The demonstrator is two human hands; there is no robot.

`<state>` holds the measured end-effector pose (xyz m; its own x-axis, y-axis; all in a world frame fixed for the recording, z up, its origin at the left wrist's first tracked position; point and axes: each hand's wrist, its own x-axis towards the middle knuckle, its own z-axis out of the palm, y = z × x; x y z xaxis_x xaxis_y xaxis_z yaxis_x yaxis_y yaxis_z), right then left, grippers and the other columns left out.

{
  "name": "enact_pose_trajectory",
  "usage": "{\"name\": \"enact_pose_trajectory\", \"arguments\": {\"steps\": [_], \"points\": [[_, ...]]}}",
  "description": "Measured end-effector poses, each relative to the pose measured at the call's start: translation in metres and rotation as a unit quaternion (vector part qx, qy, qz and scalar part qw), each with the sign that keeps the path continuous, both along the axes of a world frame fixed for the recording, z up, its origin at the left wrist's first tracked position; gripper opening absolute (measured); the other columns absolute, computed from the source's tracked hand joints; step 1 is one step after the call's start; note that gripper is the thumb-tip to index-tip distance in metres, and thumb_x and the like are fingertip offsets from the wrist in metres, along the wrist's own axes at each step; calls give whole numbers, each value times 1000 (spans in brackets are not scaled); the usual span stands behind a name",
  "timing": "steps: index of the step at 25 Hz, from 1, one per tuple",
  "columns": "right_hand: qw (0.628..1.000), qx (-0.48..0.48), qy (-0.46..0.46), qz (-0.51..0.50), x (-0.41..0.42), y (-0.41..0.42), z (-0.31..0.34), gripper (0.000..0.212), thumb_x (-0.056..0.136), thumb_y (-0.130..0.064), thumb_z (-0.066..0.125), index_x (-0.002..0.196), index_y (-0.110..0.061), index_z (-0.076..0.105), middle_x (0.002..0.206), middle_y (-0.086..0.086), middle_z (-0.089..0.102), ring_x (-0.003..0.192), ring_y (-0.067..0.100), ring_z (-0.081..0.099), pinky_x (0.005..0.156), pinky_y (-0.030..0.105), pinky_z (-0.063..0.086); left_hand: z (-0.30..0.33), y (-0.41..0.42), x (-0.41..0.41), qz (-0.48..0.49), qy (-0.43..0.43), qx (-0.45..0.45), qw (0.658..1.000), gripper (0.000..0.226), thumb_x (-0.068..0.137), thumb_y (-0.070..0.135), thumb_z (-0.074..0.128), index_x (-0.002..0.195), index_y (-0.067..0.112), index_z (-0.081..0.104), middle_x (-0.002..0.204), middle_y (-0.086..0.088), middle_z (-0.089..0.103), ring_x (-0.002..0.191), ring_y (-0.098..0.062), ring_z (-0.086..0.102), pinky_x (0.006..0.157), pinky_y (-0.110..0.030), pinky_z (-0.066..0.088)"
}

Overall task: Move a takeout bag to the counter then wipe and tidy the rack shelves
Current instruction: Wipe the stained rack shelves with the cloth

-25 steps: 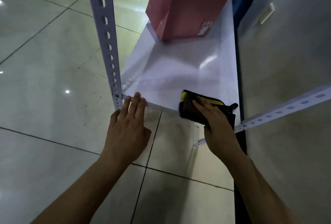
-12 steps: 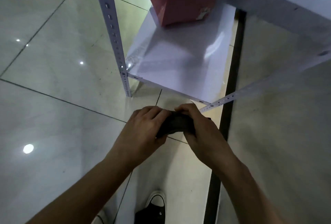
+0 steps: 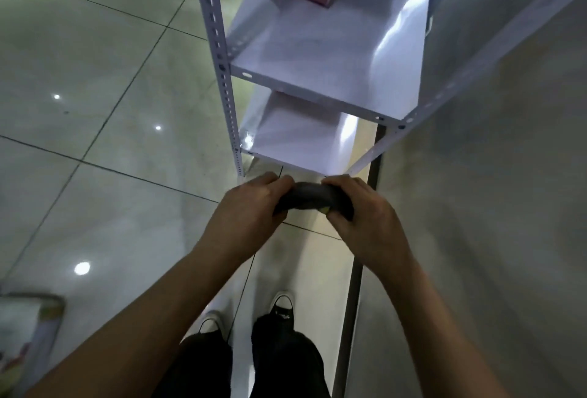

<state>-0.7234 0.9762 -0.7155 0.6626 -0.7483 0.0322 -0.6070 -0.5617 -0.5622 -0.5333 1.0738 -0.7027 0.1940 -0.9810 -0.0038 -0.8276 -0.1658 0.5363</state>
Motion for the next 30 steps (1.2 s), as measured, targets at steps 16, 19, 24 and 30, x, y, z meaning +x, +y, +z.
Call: {"name": "enact_pose_trajectory", "arguments": {"steps": [16,19,24,30], "points": [[991,-69,20,-112,-29,35,323,28,89,-33,67,115,-36,58,90,-17,65,73,6,59,66,26,48,321,0,2,-101,-63,-141,983,18,91,23,64,107,29,58,91,7,62,76,-14,58,64,-31,52],[993,-44,-5,-109,-26,42,363,34,84,-24,70,114,-33,59,92,-16,63,78,6,60,69,25,49,361,0,7,-114,-72,-160,978,16,92,24,63,106,29,58,91,7,61,77,-14,59,66,-32,53],[989,-16,-72,-126,-10,44,404,39,77,-6,68,109,-28,65,93,-8,64,80,11,64,71,29,54,414,2,27,-141,-127,-174,966,16,91,29,62,107,26,60,97,5,64,85,-19,60,66,-34,49],[979,-44,-129,-153,5,31,410,41,80,-5,68,107,-36,69,95,-14,63,88,0,60,71,8,42,435,-7,48,-147,-188,-199,951,18,87,33,67,103,26,63,97,5,66,88,-19,56,63,-27,25]]}}
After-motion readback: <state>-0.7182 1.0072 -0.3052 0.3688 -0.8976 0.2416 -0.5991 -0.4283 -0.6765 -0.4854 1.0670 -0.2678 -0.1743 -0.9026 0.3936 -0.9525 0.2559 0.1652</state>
